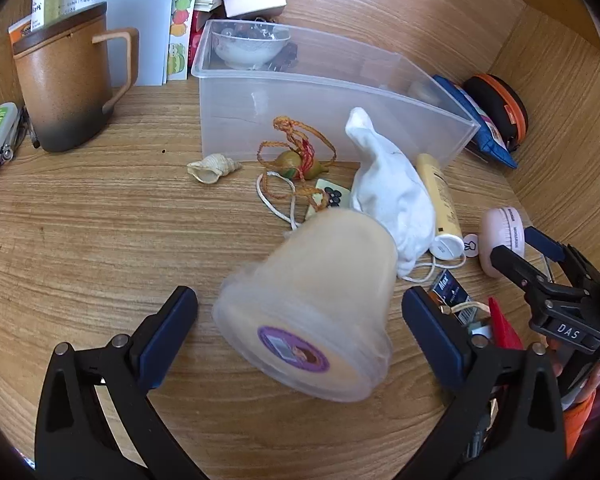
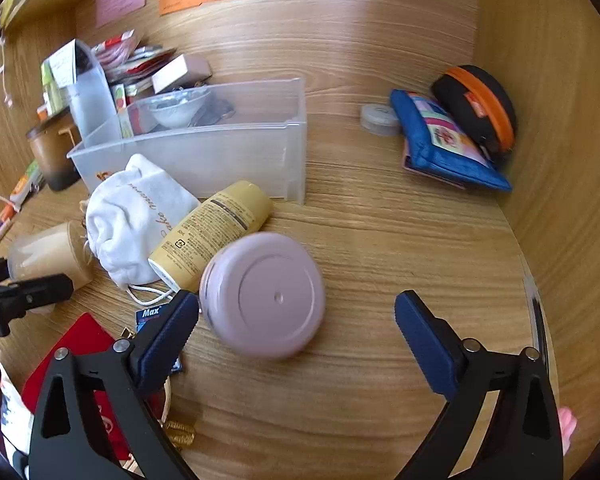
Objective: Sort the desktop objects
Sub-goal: 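Grasp the beige tub with the left tool while the right grasps the pink container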
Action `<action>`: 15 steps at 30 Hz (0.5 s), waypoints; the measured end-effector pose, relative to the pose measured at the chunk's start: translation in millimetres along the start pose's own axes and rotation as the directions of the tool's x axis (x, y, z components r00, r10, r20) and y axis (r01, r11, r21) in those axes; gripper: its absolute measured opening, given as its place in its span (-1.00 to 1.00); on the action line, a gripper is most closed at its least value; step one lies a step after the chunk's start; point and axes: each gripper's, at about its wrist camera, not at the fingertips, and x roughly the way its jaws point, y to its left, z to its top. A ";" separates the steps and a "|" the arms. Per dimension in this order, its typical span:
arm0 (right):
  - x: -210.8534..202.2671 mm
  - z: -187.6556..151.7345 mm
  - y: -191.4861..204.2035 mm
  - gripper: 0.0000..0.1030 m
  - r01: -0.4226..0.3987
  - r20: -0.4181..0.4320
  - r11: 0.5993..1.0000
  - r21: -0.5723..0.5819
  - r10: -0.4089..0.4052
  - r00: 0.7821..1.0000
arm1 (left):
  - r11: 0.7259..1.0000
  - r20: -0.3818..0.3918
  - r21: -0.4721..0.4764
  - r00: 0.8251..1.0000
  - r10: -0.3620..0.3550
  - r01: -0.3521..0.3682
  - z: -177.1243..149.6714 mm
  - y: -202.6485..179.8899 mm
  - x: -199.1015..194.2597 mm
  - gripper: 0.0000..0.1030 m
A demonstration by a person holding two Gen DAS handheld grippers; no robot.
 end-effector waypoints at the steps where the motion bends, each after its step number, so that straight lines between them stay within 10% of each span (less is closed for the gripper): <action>1: 2.1 1.2 1.5 0.86 -0.005 -0.005 1.000 -0.011 0.005 1.000 | 1.000 0.001 0.004 1.000 0.002 -0.002 0.5 0.7 0.3 1.00; 9: 20.7 9.1 7.7 0.48 -0.005 -0.046 0.999 -0.046 0.003 0.999 | 0.998 0.041 0.047 0.998 0.037 -0.039 4.3 0.8 -0.2 1.00; 15: 31.2 11.7 8.1 0.09 -0.036 -0.069 0.998 -0.057 0.032 0.997 | 0.994 0.014 0.104 1.000 0.020 -0.022 3.5 -10.9 9.0 0.49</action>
